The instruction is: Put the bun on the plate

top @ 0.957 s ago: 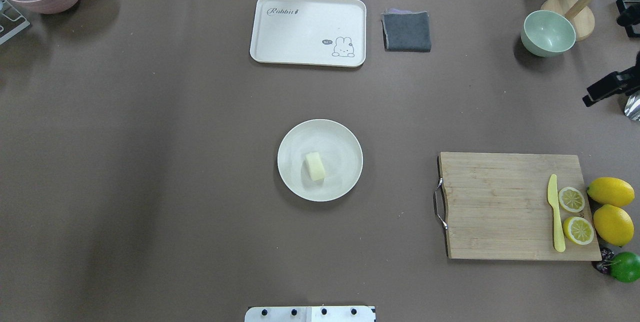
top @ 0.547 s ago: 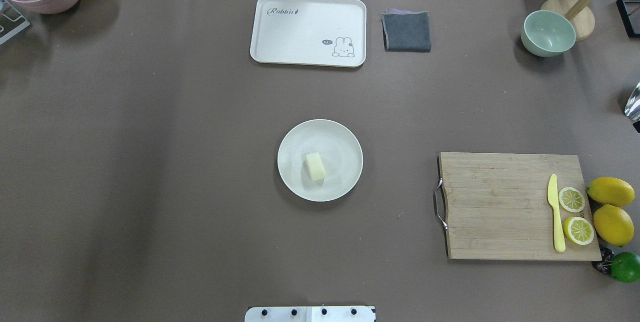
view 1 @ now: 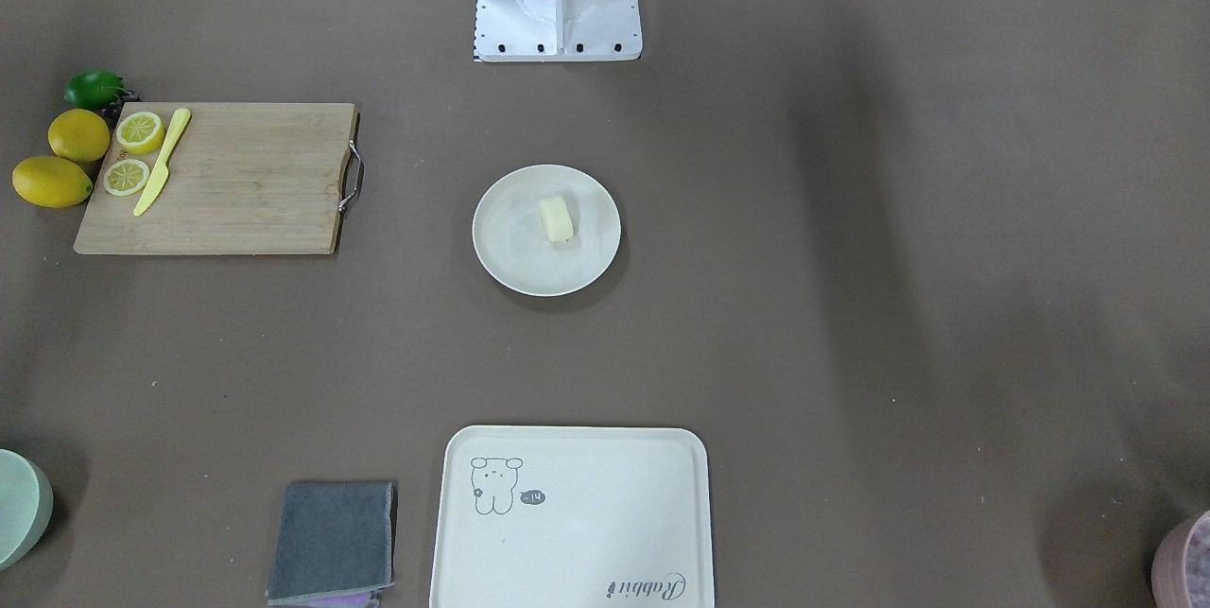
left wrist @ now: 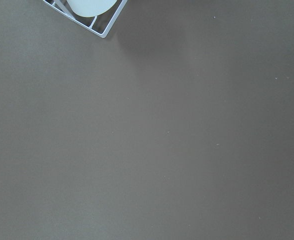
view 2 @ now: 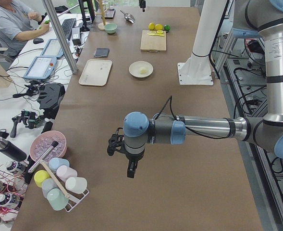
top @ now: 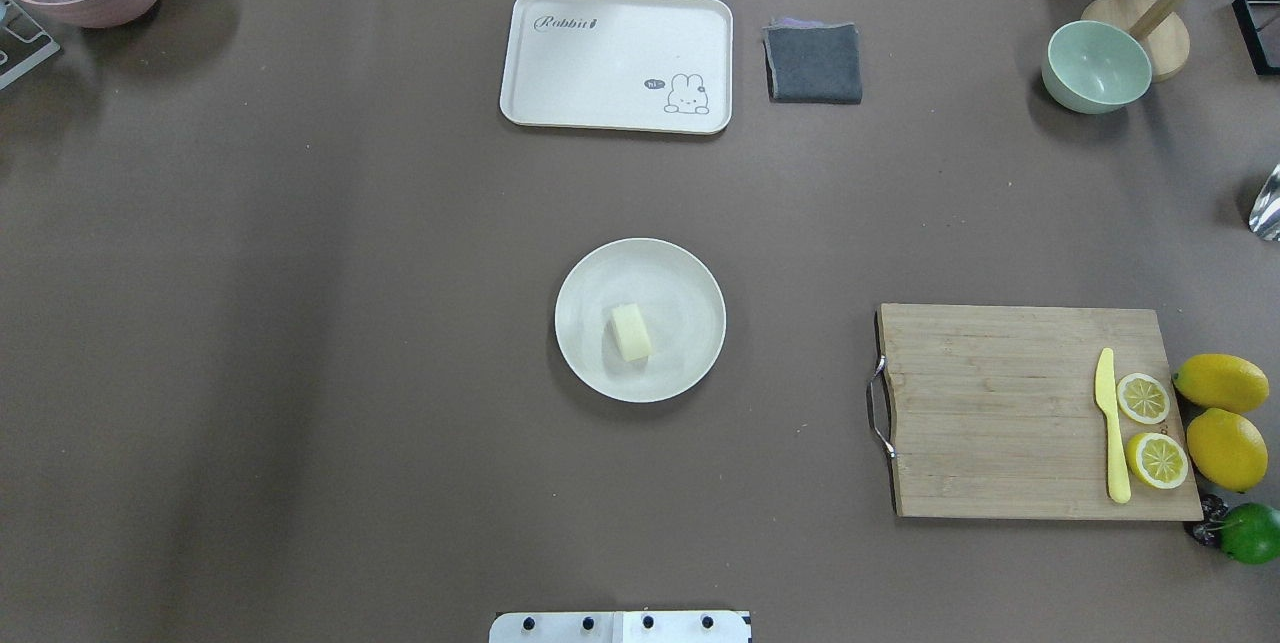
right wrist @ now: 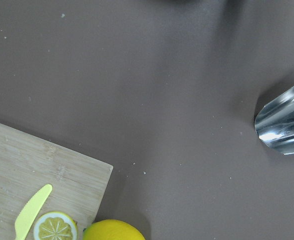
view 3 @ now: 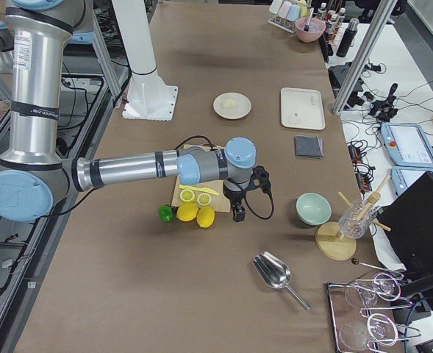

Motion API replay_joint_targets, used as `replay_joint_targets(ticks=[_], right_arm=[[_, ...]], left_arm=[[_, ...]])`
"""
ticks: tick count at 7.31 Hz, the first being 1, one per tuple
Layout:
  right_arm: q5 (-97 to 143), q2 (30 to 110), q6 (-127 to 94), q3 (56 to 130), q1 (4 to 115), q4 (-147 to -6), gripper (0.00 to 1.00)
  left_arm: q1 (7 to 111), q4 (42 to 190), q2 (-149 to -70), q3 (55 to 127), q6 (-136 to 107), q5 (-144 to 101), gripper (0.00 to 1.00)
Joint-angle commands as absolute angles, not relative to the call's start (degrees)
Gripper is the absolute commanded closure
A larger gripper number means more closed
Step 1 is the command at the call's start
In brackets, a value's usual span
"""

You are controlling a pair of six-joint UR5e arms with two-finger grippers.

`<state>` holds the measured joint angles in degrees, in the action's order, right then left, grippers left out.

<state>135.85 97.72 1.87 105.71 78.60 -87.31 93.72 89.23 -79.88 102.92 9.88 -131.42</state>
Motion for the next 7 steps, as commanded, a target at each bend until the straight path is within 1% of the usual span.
replay_joint_targets(ticks=[1,7], right_arm=[[142.17,98.61,1.93,105.38,80.14,-87.45,0.00],[141.50,100.80,2.02,105.47,80.24,-86.93,0.00]], left_arm=[[93.69,89.47,-79.89,102.57,9.76,-131.48,0.02],[93.25,89.47,-81.21,101.96,10.02,-131.48,0.02]])
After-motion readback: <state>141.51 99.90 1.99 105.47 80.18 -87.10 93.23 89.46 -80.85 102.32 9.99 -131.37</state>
